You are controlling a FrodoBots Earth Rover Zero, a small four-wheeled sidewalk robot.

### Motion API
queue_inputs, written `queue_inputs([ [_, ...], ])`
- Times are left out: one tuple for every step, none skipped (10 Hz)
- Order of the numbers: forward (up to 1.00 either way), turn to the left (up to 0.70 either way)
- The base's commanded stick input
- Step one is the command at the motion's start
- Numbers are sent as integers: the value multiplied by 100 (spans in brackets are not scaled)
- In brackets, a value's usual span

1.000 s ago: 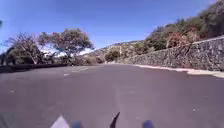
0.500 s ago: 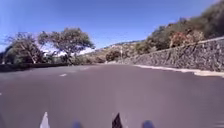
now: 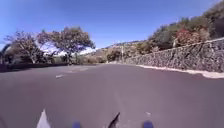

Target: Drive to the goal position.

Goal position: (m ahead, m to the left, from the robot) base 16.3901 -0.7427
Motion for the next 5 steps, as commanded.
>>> queue_inputs([
  [100,0],
  [100,0],
  [100,0],
  [100,0],
  [100,0],
])
